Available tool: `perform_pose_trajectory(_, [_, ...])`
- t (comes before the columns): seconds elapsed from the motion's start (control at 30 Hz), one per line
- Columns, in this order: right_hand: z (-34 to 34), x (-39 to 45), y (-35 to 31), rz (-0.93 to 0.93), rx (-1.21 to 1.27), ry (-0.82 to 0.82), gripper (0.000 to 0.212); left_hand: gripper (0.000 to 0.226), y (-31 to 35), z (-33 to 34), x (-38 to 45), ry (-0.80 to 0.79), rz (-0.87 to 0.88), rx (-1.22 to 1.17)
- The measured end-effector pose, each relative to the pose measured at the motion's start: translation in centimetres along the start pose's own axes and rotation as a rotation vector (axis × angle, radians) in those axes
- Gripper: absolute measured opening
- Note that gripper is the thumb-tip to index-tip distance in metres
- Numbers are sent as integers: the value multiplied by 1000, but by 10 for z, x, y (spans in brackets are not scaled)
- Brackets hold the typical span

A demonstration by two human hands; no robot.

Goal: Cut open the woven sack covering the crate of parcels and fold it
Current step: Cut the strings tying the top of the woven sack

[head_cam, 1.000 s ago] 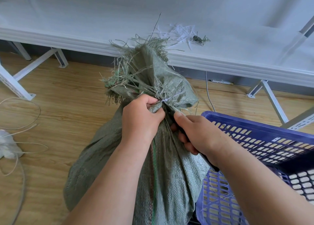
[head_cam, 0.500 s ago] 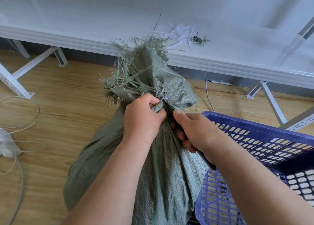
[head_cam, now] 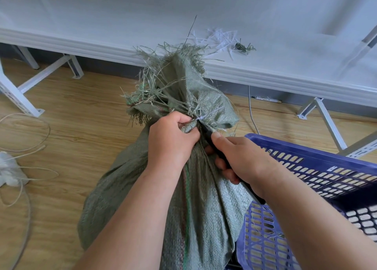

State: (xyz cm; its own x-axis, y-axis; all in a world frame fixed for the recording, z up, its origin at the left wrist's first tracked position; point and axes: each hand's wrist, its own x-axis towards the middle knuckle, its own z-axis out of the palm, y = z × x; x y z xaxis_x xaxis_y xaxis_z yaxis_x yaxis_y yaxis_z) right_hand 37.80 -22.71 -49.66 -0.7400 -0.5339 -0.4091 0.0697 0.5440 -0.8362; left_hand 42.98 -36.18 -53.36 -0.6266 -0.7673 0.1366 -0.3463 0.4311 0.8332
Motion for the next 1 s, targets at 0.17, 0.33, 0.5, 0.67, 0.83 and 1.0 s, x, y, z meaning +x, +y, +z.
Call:
perform_pose_trajectory(0.17, [-1,-3,3,-6,-17,4,46,25,1,-1,0,5,4,-3])
perform_pose_trajectory(0.33, [-1,-3,4,1,-38,20,47,24,4,1,-2,5,12,38])
perform_pose_trajectory(0.5, [0,3,1,12,-41,35,48,23,7,3,-6,-18,29,87])
perform_pose_trajectory(0.67, [-2,3,-1,16,42,-13,46,22,5,3,-7,-9,34,87])
perform_pose_trajectory(0.83, [-5,-6,-1,-2,92,-58,47,24,4,-1,-5,-4,4,61])
perform_pose_trajectory(1.0, [-4,-13,-3,-46,79,-81,43,23,3,-7,-1,12,-5,54])
